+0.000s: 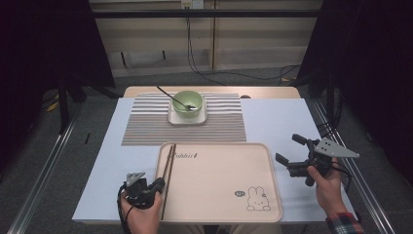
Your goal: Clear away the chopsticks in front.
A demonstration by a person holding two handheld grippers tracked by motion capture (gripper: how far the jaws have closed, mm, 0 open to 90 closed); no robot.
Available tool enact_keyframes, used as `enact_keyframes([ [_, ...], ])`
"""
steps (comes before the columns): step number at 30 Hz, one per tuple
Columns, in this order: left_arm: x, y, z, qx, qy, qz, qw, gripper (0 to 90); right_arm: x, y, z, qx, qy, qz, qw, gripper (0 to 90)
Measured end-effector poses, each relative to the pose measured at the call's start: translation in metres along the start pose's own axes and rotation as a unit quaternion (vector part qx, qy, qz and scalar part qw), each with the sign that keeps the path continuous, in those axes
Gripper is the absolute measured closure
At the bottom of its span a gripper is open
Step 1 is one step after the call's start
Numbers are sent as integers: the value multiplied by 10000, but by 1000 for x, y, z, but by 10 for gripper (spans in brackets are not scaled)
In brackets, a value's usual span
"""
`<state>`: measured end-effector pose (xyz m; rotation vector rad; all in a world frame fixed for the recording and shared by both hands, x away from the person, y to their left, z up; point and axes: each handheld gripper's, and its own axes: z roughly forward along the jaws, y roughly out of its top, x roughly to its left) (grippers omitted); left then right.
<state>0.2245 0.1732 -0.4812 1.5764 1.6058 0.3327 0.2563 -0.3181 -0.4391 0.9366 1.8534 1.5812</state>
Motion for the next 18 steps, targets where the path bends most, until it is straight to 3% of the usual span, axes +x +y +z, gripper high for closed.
enact_keyframes([
  [18, -3, 1, 3, -17, -40, -11, 10000, 789, 0, 0, 0, -2, 15, 25, 10000, 10],
])
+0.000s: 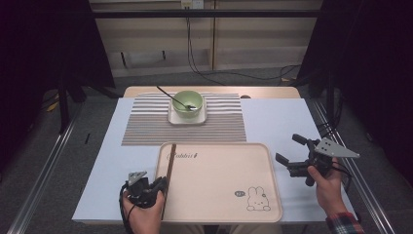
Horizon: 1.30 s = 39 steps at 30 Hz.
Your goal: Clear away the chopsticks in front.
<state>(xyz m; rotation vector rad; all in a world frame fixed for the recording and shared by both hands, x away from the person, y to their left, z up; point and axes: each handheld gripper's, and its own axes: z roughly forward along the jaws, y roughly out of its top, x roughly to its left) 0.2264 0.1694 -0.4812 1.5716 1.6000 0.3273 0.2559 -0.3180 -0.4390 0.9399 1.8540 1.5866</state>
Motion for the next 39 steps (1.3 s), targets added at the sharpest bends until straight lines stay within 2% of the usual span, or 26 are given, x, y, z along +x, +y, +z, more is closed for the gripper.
enact_keyframes([
  [3, -1, 1, -1, -49, -43, -36, 10000, 759, 0, 0, 0, 4, -1, 7, 10000, 10],
  [6, -1, 6, -2, -113, -60, 36, 9999, 726, 0, 0, 0, 2, -2, 10, 10000, 10],
  [13, -1, 24, -2, -364, -67, 226, 9991, 554, 0, 0, 0, -5, -5, -7, 10000, 10],
  [17, -2, 35, 1, -572, -41, 384, 9976, 458, 0, 0, 0, 1, -23, 3, 10000, 10],
  [18, -2, 39, 2, -632, -111, 395, 9972, 456, 0, 0, 0, -3, -20, -4, 10000, 10],
  [21, -4, 44, 6, -713, -88, 488, 9962, 396, 0, 0, 1, 3, -22, -29, 10000, 10],
  [26, -6, 56, 15, -884, -192, 585, 9942, 300, 0, 0, 0, 2, -16, -5, 10000, 10],
  [33, -6, 75, 27, -1073, -299, 571, 9921, 203, 0, 0, 1, 16, -12, -33, 10000, 10],
  [39, -6, 89, 37, -1160, -253, 625, 9910, 144, 0, 0, 1, 22, -13, -42, 10000, 10],
])
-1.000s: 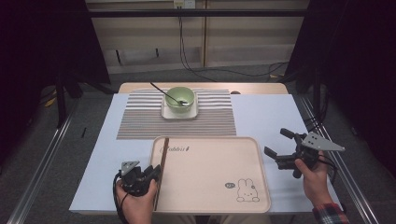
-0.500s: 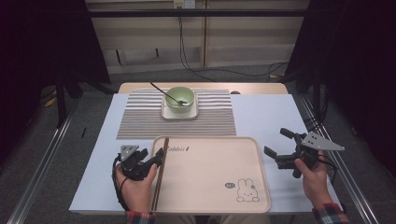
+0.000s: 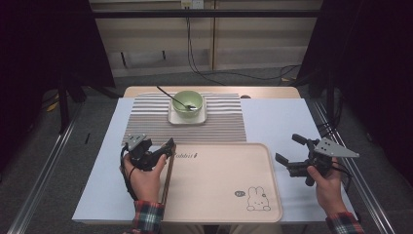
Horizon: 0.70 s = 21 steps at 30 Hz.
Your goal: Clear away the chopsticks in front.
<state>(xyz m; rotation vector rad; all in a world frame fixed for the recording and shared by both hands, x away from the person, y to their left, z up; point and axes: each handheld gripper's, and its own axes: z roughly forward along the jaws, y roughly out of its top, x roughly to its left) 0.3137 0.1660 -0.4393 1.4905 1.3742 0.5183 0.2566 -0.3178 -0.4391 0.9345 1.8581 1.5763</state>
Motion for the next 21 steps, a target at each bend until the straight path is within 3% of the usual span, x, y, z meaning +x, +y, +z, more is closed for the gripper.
enact_keyframes([
  [21, 7, 39, 34, -195, -9, 142, 9997, 99, 0, 0, -1, 1, -22, 24, 10000, 10],
])
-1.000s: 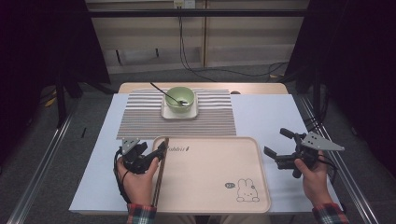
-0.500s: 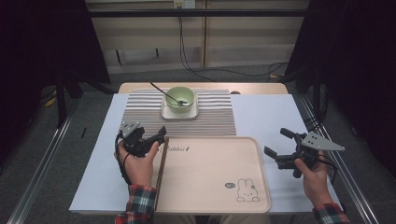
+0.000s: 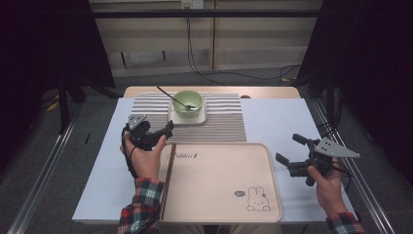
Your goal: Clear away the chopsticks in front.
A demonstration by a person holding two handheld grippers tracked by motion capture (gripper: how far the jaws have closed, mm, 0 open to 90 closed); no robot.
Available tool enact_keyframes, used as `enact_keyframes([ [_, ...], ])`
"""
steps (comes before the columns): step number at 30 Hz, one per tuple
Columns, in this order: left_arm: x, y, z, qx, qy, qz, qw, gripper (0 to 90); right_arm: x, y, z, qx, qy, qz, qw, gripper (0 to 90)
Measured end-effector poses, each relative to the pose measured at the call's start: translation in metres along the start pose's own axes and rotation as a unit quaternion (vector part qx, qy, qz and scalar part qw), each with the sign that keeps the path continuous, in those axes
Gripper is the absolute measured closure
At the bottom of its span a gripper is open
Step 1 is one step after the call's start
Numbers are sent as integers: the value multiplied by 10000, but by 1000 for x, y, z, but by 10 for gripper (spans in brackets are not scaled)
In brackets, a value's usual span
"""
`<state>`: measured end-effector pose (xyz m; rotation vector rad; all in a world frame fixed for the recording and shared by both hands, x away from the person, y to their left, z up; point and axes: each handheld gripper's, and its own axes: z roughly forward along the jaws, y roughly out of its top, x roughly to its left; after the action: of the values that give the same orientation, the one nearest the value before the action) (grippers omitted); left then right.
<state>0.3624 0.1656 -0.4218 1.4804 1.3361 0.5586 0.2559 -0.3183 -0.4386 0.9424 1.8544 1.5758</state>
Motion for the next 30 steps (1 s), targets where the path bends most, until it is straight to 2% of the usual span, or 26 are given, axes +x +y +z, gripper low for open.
enact_keyframes([
  [12, 5, 12, 23, -92, 36, 47, 9999, 77, 0, 0, 0, -3, -1, -26, 10000, 10],
  [20, 6, 20, 40, -104, -81, 52, 9999, 53, 0, 0, 0, -3, -7, -21, 10000, 10],
  [24, 7, 20, 48, -64, -91, -2, 9999, 50, 0, 0, 0, 15, -2, -16, 10000, 10],
  [30, 9, 21, 59, -155, -103, -73, 9998, 51, -1, 0, 0, 9, -10, -16, 10000, 10],
])
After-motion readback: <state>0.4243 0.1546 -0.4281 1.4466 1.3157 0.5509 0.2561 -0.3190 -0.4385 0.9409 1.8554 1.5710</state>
